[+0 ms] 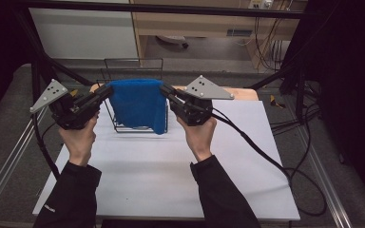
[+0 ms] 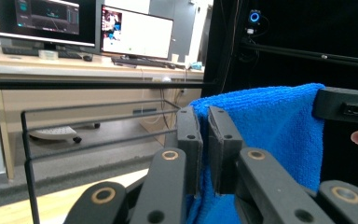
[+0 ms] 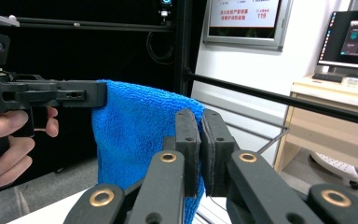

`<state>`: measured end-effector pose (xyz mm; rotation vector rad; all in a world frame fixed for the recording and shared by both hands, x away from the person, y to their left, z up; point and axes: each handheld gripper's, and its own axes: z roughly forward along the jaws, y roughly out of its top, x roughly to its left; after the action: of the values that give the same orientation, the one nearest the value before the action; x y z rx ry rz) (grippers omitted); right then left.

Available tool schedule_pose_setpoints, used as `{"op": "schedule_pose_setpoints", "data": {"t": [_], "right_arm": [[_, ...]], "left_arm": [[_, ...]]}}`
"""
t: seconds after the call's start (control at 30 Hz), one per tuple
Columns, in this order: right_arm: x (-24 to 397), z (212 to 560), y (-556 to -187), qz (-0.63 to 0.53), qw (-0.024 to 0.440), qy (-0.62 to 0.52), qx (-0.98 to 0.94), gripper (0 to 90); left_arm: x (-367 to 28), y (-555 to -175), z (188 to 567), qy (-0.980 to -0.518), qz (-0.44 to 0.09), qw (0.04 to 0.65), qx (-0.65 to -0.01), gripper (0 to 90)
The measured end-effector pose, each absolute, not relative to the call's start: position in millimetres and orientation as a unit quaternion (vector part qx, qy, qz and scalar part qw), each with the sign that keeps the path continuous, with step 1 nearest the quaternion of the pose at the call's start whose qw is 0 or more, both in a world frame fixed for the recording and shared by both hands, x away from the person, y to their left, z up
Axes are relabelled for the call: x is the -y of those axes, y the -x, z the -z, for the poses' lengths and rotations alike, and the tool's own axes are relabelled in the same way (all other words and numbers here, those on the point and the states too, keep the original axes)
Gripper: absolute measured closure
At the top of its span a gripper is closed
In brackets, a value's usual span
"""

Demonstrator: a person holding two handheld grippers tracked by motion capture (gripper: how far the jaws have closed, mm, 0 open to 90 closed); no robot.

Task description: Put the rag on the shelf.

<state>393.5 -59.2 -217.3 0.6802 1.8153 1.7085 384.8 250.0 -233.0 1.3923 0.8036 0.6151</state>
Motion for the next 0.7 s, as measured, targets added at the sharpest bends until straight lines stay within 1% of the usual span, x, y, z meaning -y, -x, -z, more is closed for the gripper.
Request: {"op": "schedule_pose_setpoints", "data": {"t": [0.3, 0.7], "right_arm": [[53.0, 202.9, -399.3, -0.637, 0.294, -0.247, -0.669, 87.1], [46.2, 185.5, -414.6, -0.644, 0.3, -0.245, -0.66, 87.1]], "left_arm": [[-253.8, -390.4, 216.8, -0.608, -0.284, 0.655, -0.348, 84.0], [-257.8, -403.4, 195.9, -0.6, -0.299, 0.657, -0.345, 83.9]]}}
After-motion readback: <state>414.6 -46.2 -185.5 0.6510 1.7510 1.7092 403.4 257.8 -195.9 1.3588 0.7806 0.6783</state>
